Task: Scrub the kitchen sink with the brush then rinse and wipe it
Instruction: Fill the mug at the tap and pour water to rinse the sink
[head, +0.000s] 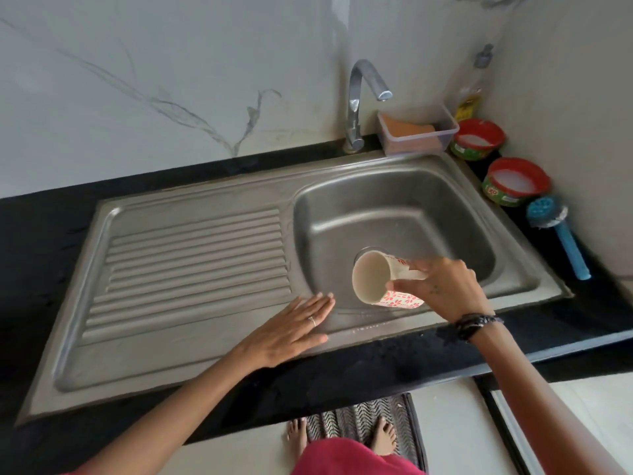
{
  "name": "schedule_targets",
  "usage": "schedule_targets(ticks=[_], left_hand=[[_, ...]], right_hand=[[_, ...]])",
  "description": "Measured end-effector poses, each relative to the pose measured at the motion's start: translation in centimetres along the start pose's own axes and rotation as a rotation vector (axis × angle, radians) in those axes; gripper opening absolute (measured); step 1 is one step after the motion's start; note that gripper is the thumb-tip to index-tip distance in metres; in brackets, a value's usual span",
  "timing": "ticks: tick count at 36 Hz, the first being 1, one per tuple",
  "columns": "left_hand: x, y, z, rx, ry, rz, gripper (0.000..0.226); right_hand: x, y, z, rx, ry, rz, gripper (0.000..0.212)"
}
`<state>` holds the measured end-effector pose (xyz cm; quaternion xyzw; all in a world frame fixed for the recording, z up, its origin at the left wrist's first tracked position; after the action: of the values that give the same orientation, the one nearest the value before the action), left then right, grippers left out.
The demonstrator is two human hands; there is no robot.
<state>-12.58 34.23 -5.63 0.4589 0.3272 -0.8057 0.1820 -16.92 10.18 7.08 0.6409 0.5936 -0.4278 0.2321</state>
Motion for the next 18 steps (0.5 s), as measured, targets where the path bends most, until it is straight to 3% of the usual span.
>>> schedule_targets(ticks=[9, 18], left_hand=[[2.6, -3.0, -1.8, -0.198, 0.008, -0.019, 0.070], [2.5, 0.8, 0.7, -0.188, -0.002, -0.045, 0.061]], right_hand=[[0.5, 1.8, 0.0, -0.147, -0.072, -0.145, 0.053], [0.2, 2.4, 0.1, -0.338, -0.359, -0.202, 0.043]])
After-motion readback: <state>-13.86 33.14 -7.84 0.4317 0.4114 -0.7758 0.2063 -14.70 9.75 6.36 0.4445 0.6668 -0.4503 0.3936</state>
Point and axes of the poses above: each hand's wrist, its own y-axis towards the middle knuckle, its own x-axis out of the palm, z = x × y, the point moved 2 cm from there along y, towards the middle knuckle, and after that the axes turned 8 degrees about -x, right-handed, at the moved point
